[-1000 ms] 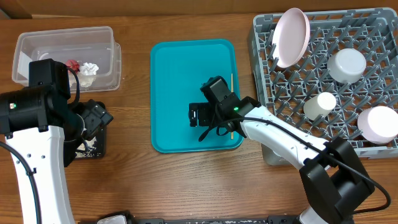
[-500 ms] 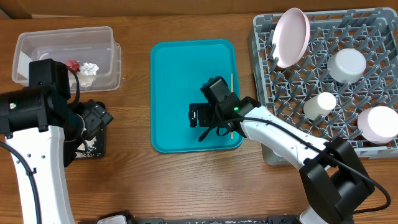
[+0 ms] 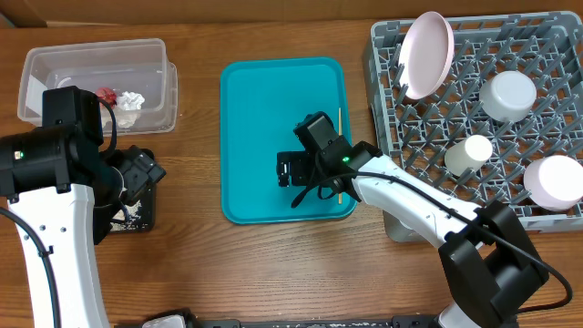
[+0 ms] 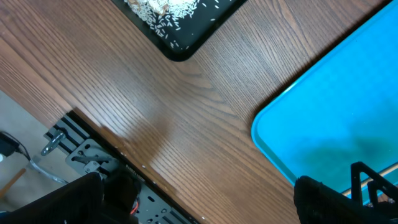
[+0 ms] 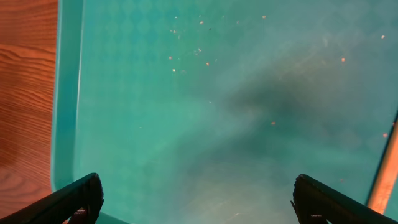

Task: Sort waste into correct bins and load items into the dishwasher
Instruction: 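Align the right gripper fingers around the wooden stick and close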

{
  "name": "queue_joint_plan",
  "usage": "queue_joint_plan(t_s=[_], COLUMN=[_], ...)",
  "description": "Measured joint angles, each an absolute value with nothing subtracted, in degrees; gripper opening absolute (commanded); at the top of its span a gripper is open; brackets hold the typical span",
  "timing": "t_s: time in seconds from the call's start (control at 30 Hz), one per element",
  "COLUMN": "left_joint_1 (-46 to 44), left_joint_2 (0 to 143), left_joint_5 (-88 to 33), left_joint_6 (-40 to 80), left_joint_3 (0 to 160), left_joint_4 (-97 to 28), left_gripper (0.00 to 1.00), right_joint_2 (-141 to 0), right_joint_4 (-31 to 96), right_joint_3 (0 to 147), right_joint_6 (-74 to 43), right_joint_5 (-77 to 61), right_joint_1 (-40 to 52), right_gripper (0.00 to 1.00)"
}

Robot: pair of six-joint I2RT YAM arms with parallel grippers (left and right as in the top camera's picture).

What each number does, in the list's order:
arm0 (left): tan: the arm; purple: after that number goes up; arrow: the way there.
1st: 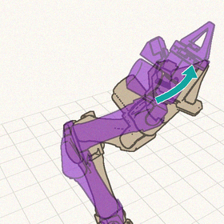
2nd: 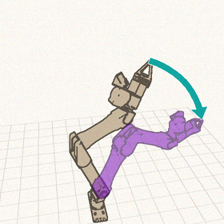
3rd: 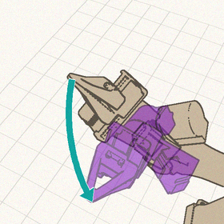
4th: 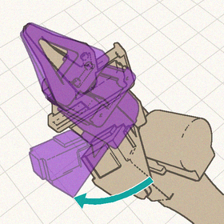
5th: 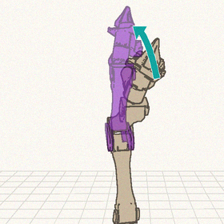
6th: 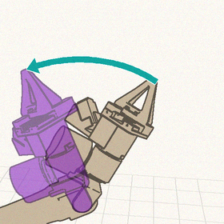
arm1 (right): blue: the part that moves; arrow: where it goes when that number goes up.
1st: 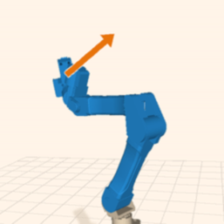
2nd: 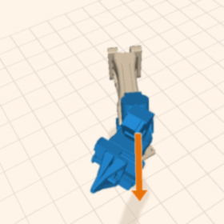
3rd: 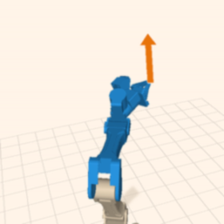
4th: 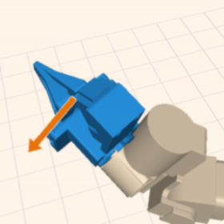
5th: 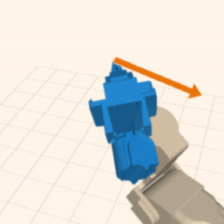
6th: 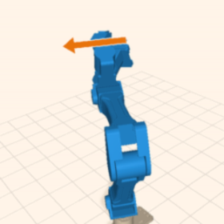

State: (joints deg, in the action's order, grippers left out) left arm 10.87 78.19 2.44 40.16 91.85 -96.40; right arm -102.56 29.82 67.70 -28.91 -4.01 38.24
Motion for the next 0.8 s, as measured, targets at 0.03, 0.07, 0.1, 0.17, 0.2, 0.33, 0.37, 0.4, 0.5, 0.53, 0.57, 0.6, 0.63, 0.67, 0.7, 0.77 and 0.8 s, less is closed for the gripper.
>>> queue_joint_plan(t_s=[0.03,0.07,0.1,0.17,0.2,0.33,0.37,0.4,0.5,0.53,0.57,0.6,0.63,0.67,0.7,0.77,0.8], left_joint_1=[10.87,10.87,10.87,10.87,10.87,10.87,10.87,10.87,10.87,10.87,10.87,10.87,10.87,10.87,10.87,10.87,10.87], left_joint_2=[78.19,78.19,78.19,78.19,78.19,78.19,78.19,78.19,78.19,78.19,78.19,78.19,78.19,78.19,78.19,78.19,78.19], left_joint_5=[2.44,2.44,2.44,2.44,2.44,2.44,2.44,2.44,2.44,2.44,2.44,2.44,2.44,2.44,2.44,2.44,2.44], left_joint_6=[40.16,40.16,40.16,40.16,40.16,40.16,40.16,40.16,40.16,40.16,40.16,40.16,40.16,40.16,40.16,40.16,40.16], left_joint_3=[91.85,91.85,91.85,91.85,91.85,91.85,91.85,91.85,91.85,91.85,91.85,91.85,91.85,91.85,91.85,91.85,91.85], left_joint_4=[-96.40,-96.40,-96.40,-96.40,-96.40,-96.40,-96.40,-96.40,-96.40,-96.40,-96.40,-96.40,-96.40,-96.40,-96.40,-96.40,-96.40], left_gripper=[1.00,1.00,1.00,1.00,1.00,1.00,1.00,1.00,1.00,1.00,1.00,1.00,1.00,1.00,1.00,1.00,1.00], right_joint_2=[-102.56,-102.56,-102.56,-102.56,-102.56,-102.56,-102.56,-102.56,-102.56,-102.56,-102.56,-102.56,-102.56,-102.56,-102.56,-102.72,-102.85], right_joint_4=[30.00,30.35,30.96,32.82,33.85,35.90,36.01,36.03,35.97,35.99,35.86,35.73,35.51,35.22,34.92,33.85,33.28], right_joint_3=[67.70,67.70,67.70,67.70,67.70,68.18,68.49,68.64,68.90,68.90,68.90,68.90,68.90,68.90,68.90,68.90,68.93], right_joint_6=[-28.18,-27.44,-26.76,-25.82,-25.39,-24.69,-24.56,-24.47,-24.16,-24.14,-24.10,-23.97,-23.97,-23.94,-23.94,-23.92,-23.92], right_joint_5=[-3.49,-2.59,-1.83,-0.27,0.47,1.74,1.76,1.72,1.02,0.82,0.49,0.25,0.01,-0.12,-0.23,-0.54,-0.60], right_joint_1=[38.24,38.24,38.20,37.78,37.21,33.67,32.40,31.64,29.28,29.21,29.12,29.17,29.32,29.56,29.82,30.48,30.79], right_gripper=[1.00,1.00,1.00,1.00,1.00,1.00,1.00,1.00,1.00,1.00,1.00,1.00,1.00,1.00,1.00,1.00,1.00])
